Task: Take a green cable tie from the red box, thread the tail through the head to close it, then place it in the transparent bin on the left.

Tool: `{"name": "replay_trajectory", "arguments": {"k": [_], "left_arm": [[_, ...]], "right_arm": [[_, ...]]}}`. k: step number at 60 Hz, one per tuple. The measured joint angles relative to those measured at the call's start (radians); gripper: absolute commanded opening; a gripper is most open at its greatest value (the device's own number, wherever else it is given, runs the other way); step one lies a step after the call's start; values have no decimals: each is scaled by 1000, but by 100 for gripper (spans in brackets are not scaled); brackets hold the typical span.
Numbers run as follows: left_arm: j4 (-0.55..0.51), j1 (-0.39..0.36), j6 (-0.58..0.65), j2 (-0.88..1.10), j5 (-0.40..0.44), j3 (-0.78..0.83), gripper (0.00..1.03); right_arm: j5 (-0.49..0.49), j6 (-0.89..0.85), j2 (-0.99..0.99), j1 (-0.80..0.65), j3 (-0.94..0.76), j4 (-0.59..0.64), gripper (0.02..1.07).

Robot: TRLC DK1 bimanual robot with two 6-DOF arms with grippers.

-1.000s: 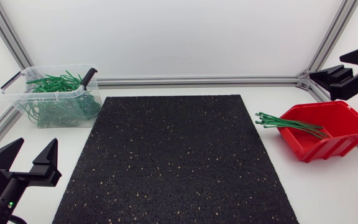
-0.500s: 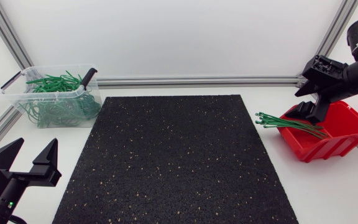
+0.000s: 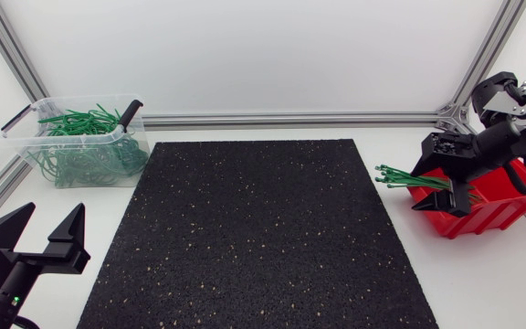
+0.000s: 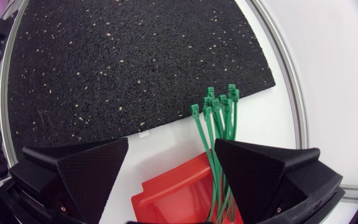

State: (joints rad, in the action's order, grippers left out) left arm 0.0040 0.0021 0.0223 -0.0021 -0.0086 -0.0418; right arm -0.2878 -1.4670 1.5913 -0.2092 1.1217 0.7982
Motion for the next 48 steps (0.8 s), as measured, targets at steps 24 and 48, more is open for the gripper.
{"name": "replay_trajectory", "arguments": {"k": [24, 48], "left_arm": [[0, 0, 0, 0, 0, 0, 99], [0, 0, 0, 0, 0, 0, 99]], "right_arm": [[41, -37, 71, 5, -62, -203, 103], [79, -68, 51, 4, -171, -203, 103]]}}
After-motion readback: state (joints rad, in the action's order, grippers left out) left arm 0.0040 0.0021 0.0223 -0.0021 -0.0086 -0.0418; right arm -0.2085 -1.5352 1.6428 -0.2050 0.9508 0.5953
